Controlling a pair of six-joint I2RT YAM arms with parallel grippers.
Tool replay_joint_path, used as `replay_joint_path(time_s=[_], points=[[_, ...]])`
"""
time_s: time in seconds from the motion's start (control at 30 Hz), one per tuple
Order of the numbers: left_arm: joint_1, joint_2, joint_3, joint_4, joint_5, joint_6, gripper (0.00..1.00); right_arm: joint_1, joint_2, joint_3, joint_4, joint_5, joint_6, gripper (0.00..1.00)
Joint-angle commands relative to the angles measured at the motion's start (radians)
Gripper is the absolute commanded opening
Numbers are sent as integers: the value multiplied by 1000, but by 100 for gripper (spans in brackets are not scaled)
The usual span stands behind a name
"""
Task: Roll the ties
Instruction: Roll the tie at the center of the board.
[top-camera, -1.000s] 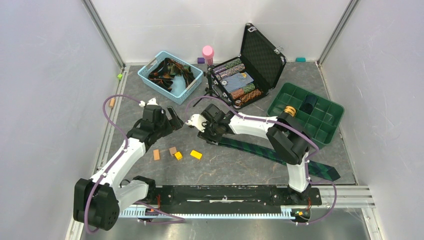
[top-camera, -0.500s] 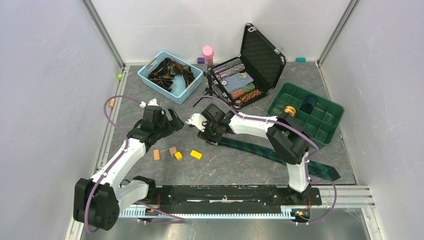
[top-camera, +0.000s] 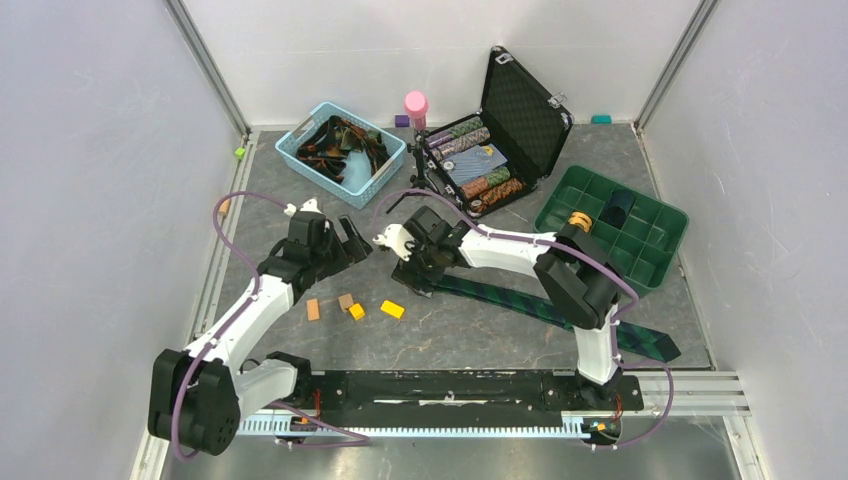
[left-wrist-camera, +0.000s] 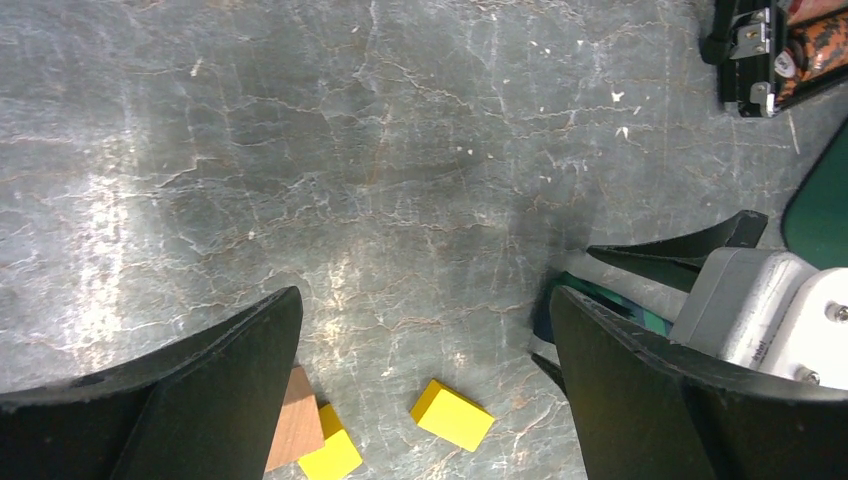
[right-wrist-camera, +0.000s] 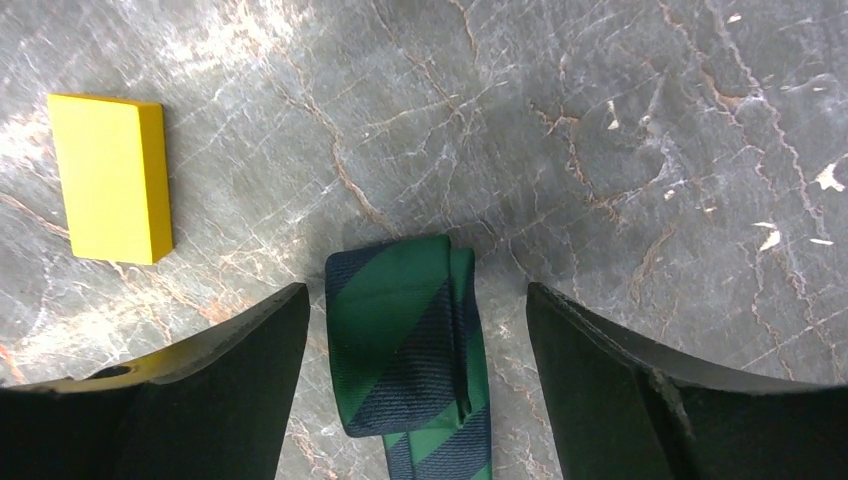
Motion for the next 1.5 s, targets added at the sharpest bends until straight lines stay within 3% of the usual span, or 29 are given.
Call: replay_joint_path(time_s=[0.0, 0.23, 0.33, 0.67, 0.77, 1.47], points=[[6, -11, -19, 91, 68, -16, 100, -7, -109, 11, 33, 20, 100, 86], [-1, -5, -92, 272, 192, -67, 98, -73, -315, -105, 196, 7, 448, 83], [-22, -2, -114, 334, 195, -72, 97, -84, -378, -193, 260, 5, 545, 77], [-196, 76, -117, 443, 112, -67, 93, -91, -409, -345, 434, -105, 699, 14], [-201, 94, -134, 479, 110, -75, 88, -90, -383, -356, 469, -123, 717, 3], [-211, 222, -149, 559, 170, -75, 86, -122, -296, -425, 493, -43, 784, 0]])
